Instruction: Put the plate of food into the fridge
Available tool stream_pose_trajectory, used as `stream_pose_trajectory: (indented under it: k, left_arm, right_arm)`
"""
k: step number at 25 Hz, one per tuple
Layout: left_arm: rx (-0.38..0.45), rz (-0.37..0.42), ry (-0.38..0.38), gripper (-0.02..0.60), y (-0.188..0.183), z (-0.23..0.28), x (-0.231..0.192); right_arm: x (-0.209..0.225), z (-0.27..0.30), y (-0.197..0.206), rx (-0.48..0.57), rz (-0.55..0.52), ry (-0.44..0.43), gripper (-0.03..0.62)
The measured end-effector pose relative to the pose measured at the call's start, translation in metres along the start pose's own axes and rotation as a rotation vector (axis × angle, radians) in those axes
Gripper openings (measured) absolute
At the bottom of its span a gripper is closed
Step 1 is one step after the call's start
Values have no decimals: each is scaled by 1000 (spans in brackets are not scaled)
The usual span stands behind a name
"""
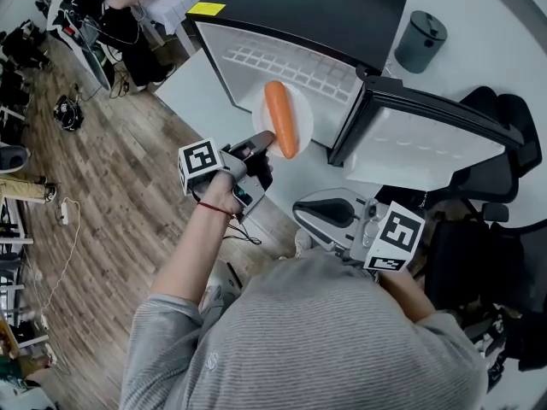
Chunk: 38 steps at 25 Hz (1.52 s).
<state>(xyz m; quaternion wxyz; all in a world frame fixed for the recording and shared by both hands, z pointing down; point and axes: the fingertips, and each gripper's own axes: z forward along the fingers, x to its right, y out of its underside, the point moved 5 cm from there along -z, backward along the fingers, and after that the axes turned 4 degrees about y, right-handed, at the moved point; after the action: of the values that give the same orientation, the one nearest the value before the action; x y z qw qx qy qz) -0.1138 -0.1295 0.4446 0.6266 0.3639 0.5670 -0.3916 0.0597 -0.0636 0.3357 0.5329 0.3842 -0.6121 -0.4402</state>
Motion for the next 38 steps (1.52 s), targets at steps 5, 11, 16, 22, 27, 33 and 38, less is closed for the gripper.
stream_pose_trajectory:
  k: [5,11,16,22,27,33,38]
  left_arm:
    - [-7,11,6,38,-5,9,4]
    - [-4,19,-2,38,-19,24,3]
    - [-20,38,-29,38,-29,41,-1]
    - [-24,27,-40,40,-36,58,-2]
    - [-8,10,-51,40,-43,70,-6]
    - [0,0,-44,40,-47,82,-6]
    - [19,-14,-32,40,-51,92,-4]
  right_arm:
    - [2,-2,1,2,5,13,14]
    - [4,-3,2,8,11,27,14]
    - [9,-4,4,10,26,42,14]
    - [15,-3,3,19,41,54,14]
    - [20,-6,2,28,44,67,14]
    - [25,-11,2,33,47,88,14]
    - [26,-11,1,37,47,89,14]
